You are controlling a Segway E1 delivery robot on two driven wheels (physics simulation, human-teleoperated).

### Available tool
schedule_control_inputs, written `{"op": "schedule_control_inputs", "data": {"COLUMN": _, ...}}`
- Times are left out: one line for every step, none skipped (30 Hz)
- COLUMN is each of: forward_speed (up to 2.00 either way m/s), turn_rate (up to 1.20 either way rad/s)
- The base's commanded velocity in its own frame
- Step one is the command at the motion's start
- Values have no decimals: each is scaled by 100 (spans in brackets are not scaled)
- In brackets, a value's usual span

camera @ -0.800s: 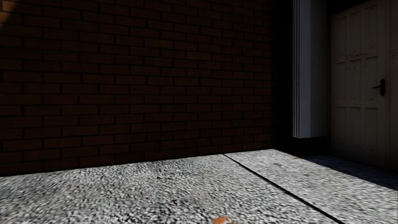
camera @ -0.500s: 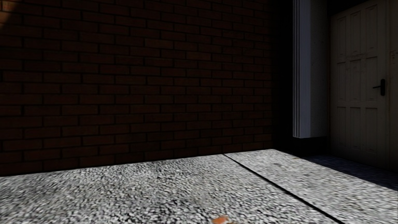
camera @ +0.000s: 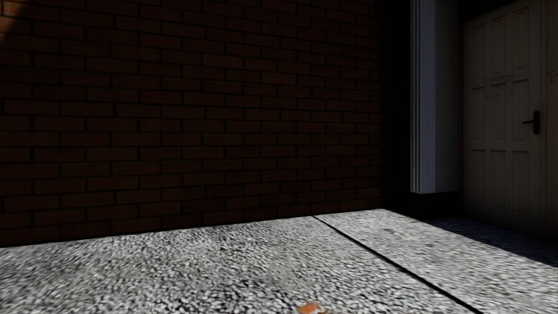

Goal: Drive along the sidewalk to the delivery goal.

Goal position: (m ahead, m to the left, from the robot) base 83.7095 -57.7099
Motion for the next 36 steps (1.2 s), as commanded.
{"op": "schedule_control_inputs", "data": {"forward_speed": 0, "turn_rate": 0}}
{"op": "schedule_control_inputs", "data": {"forward_speed": 0, "turn_rate": 0}}
{"op": "schedule_control_inputs", "data": {"forward_speed": 0, "turn_rate": 0}}
{"op": "schedule_control_inputs", "data": {"forward_speed": 0, "turn_rate": 0}}
{"op": "schedule_control_inputs", "data": {"forward_speed": 0, "turn_rate": 0}}
{"op": "schedule_control_inputs", "data": {"forward_speed": 0, "turn_rate": 0}}
{"op": "schedule_control_inputs", "data": {"forward_speed": 0, "turn_rate": 0}}
{"op": "schedule_control_inputs", "data": {"forward_speed": 0, "turn_rate": 0}}
{"op": "schedule_control_inputs", "data": {"forward_speed": -9, "turn_rate": 0}}
{"op": "schedule_control_inputs", "data": {"forward_speed": -13, "turn_rate": -8}}
{"op": "schedule_control_inputs", "data": {"forward_speed": -55, "turn_rate": -32}}
{"op": "schedule_control_inputs", "data": {"forward_speed": -55, "turn_rate": -32}}
{"op": "schedule_control_inputs", "data": {"forward_speed": -72, "turn_rate": -45}}
{"op": "schedule_control_inputs", "data": {"forward_speed": -76, "turn_rate": -50}}
{"op": "schedule_control_inputs", "data": {"forward_speed": -74, "turn_rate": -55}}
{"op": "schedule_control_inputs", "data": {"forward_speed": -74, "turn_rate": -55}}
{"op": "schedule_control_inputs", "data": {"forward_speed": -73, "turn_rate": -60}}
{"op": "schedule_control_inputs", "data": {"forward_speed": -73, "turn_rate": -65}}
{"op": "schedule_control_inputs", "data": {"forward_speed": -73, "turn_rate": -69}}
{"op": "schedule_control_inputs", "data": {"forward_speed": -69, "turn_rate": -70}}
{"op": "schedule_control_inputs", "data": {"forward_speed": -69, "turn_rate": -70}}
{"op": "schedule_control_inputs", "data": {"forward_speed": -63, "turn_rate": -70}}
{"op": "schedule_control_inputs", "data": {"forward_speed": -60, "turn_rate": -70}}
{"op": "schedule_control_inputs", "data": {"forward_speed": -60, "turn_rate": -70}}
{"op": "schedule_control_inputs", "data": {"forward_speed": -60, "turn_rate": -70}}
{"op": "schedule_control_inputs", "data": {"forward_speed": -60, "turn_rate": -70}}
{"op": "schedule_control_inputs", "data": {"forward_speed": -62, "turn_rate": -71}}
{"op": "schedule_control_inputs", "data": {"forward_speed": -63, "turn_rate": -71}}
{"op": "schedule_control_inputs", "data": {"forward_speed": -63, "turn_rate": -71}}
{"op": "schedule_control_inputs", "data": {"forward_speed": -63, "turn_rate": -71}}
{"op": "schedule_control_inputs", "data": {"forward_speed": -63, "turn_rate": -71}}
{"op": "schedule_control_inputs", "data": {"forward_speed": -63, "turn_rate": -71}}
{"op": "schedule_control_inputs", "data": {"forward_speed": -63, "turn_rate": -71}}
{"op": "schedule_control_inputs", "data": {"forward_speed": -63, "turn_rate": -71}}
{"op": "schedule_control_inputs", "data": {"forward_speed": -63, "turn_rate": -71}}
{"op": "schedule_control_inputs", "data": {"forward_speed": -63, "turn_rate": -71}}
